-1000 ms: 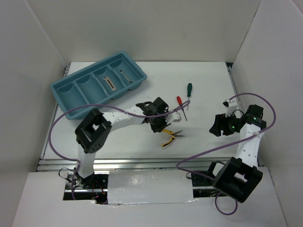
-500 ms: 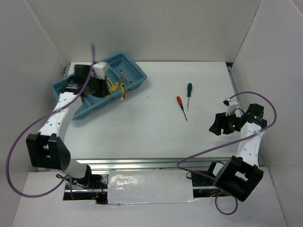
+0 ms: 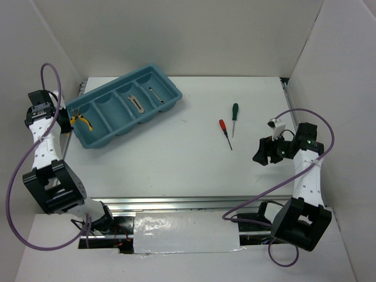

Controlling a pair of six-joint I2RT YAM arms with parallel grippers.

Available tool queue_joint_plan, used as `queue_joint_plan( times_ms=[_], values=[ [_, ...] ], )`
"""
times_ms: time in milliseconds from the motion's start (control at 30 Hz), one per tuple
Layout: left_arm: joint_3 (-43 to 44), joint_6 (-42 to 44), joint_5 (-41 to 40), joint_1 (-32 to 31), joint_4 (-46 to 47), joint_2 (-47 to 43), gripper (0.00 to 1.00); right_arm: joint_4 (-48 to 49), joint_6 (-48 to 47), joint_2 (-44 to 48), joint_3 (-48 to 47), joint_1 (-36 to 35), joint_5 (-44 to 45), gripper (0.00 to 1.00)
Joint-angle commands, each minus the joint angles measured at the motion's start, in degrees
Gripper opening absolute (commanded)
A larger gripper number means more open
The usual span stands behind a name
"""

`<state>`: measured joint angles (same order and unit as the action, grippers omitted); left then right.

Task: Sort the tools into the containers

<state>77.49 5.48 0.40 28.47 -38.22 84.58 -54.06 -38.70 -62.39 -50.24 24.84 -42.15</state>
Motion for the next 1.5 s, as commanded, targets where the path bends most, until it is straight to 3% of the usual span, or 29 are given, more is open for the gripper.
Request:
queue_joint_plan(
  times_ms=[0,433,633,833,1067,1333,1467],
  values=[
    [2.6,1.4,-5.0,-1.0,1.4,3.7,0.00,3.2,2.7,-0.2,-1.2,-1.4,0.2,0.73],
    [8.0,-2.8,-25.4,-13.1,7.4,14.2,0.00,4.1,2.1,-0.2,1.3,-0.5,0.6,0.73],
    [11.9,-4.9,-31.2,-17.3,4.7,19.7,0.00,3.4,1.3,-0.9,1.2,0.8,0.1,0.73],
    [13.0,-8.3,-30.7,-16.1,3.6,21.2,0.00,2.6,0.2,-1.1,0.8,2.1,0.1,0.73],
    [11.5,-6.1,-29.6,-14.2,5.7,17.4,0.00,3.0,0.3,-1.3,1.6,2.2,-0.3,0.73],
    [12.9,-4.8,-31.3,-16.7,4.2,19.9,0.00,2.9,0.6,-2.2,0.7,2.1,-1.0,0.73],
    [14.3,-7.7,-30.7,-18.1,2.9,22.5,0.05,2.5,0.3,-1.5,0.6,2.2,-0.7,0.73]
  ],
)
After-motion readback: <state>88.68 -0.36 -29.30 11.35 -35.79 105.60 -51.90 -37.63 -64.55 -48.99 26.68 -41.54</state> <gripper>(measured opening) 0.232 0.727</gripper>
